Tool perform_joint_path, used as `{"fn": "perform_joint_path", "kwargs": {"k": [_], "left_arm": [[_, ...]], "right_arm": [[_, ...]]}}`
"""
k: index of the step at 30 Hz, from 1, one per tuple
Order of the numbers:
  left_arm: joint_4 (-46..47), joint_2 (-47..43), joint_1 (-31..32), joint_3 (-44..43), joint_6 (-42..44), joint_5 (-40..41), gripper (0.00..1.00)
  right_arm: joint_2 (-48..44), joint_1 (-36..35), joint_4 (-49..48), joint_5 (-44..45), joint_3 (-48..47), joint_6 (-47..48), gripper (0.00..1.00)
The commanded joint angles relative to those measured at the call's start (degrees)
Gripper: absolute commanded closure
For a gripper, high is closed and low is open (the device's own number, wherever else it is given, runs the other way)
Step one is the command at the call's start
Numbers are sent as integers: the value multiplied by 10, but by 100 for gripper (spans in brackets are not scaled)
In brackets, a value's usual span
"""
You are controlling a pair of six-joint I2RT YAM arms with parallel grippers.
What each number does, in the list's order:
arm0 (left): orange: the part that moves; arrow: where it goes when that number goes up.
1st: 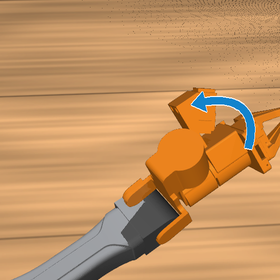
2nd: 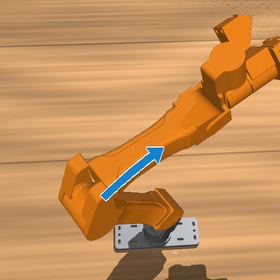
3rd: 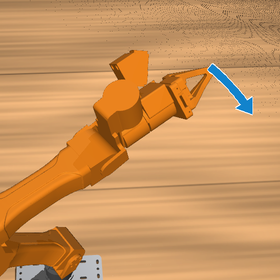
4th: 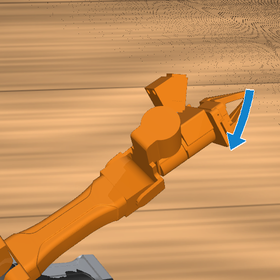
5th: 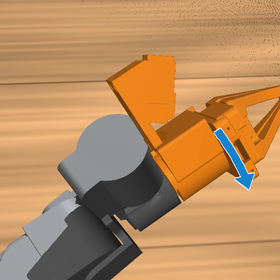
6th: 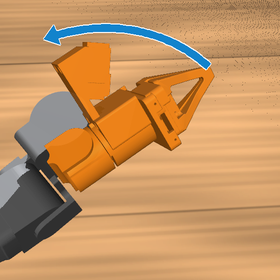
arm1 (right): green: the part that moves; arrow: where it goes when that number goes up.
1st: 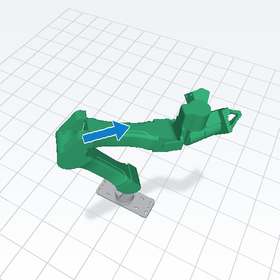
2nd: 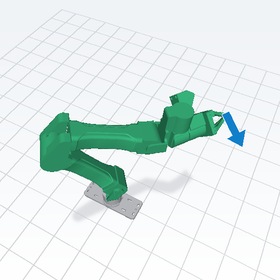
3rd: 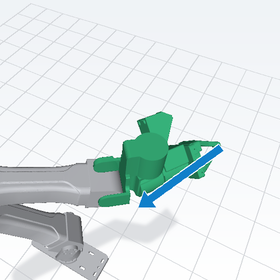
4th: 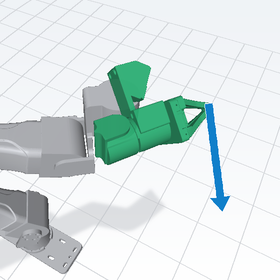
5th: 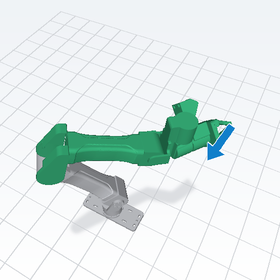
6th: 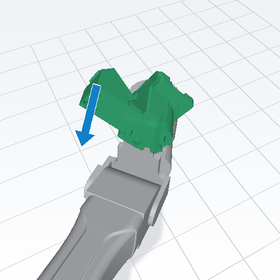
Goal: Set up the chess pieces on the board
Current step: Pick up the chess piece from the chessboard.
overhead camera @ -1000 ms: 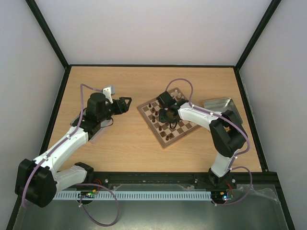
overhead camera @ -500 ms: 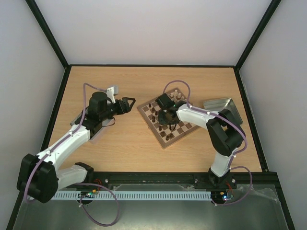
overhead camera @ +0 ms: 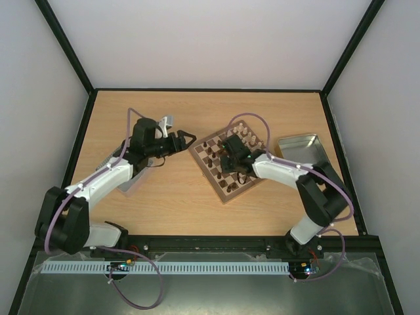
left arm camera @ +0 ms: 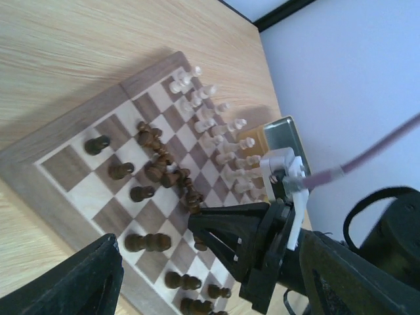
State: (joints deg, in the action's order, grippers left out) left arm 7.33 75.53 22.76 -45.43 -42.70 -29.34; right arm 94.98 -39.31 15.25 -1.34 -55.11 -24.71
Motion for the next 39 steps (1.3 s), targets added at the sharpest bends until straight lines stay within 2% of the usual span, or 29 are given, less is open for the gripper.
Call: {"fn": "perform_joint_path", "kwargs": {"k": [1,5,12,18,29,39], "left_arm": [[-3,42,12,-52,-12,-60,25],[-15,95,27,-92,0,-90,25],[-18,179,67,-156,20,-145,29],[3,219,79,-173,5,-165,34],[43,273,96,-196,-38,-179,46],[73,297,111,-185,-63,-211,70]], "right_arm": [[-89,0,-145,-15,73,87,97],[-149,16,-207,-47,120,130,97],[-190,35,-250,-95,152,175,98],[-223,38,-288,-117,187,192,98],[-224,37,-291,-143,195,201,98],[-216,37,-294,-115,191,192,98]]}}
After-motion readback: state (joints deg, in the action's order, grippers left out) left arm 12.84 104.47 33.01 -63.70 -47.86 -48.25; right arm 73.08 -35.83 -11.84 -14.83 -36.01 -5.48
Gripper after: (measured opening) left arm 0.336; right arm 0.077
